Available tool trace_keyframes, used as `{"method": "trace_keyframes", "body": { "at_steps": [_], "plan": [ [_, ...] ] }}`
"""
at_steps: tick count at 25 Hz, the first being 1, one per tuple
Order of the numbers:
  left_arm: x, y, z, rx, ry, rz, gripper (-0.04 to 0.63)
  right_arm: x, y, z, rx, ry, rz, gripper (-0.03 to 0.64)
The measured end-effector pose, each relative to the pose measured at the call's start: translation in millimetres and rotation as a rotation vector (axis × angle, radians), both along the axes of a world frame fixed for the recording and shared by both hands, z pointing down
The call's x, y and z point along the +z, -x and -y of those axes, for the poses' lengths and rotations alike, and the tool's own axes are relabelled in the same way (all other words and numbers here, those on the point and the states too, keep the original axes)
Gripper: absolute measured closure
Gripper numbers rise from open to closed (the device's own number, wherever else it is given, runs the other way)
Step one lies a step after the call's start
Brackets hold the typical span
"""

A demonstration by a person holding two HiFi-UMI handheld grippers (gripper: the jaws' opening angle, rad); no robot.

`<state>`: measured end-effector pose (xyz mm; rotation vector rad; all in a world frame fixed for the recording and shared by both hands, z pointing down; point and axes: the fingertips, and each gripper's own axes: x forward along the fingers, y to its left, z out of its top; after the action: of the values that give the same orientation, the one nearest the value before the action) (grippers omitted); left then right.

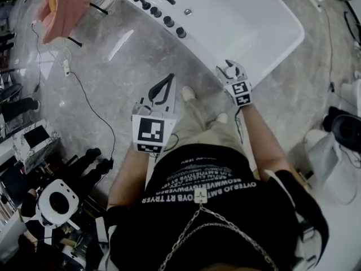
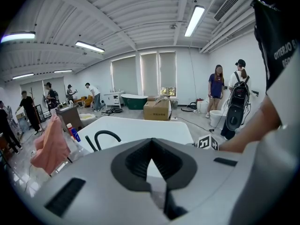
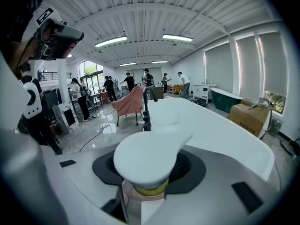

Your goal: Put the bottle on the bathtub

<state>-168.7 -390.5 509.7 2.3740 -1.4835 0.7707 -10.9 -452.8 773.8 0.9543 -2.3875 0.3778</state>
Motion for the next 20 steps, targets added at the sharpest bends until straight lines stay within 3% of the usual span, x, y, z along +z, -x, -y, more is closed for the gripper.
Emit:
{"method": "trace_keyframes", "body": {
  "at_steps": [7, 20],
  "plan": [
    [-4.8, -8.6, -2.2, -0.004, -0.018, 0.008, 0.598, 15.4, -11.0, -1.3, -0.013, 0.077, 0.002, 0.426],
    [-29.1, -22.9, -17.5, -0.03, -0.071, 0.012, 0.598, 6.0, -40.2, -29.1, -0.038, 0.092, -0.015, 0.403]
  ]
}}
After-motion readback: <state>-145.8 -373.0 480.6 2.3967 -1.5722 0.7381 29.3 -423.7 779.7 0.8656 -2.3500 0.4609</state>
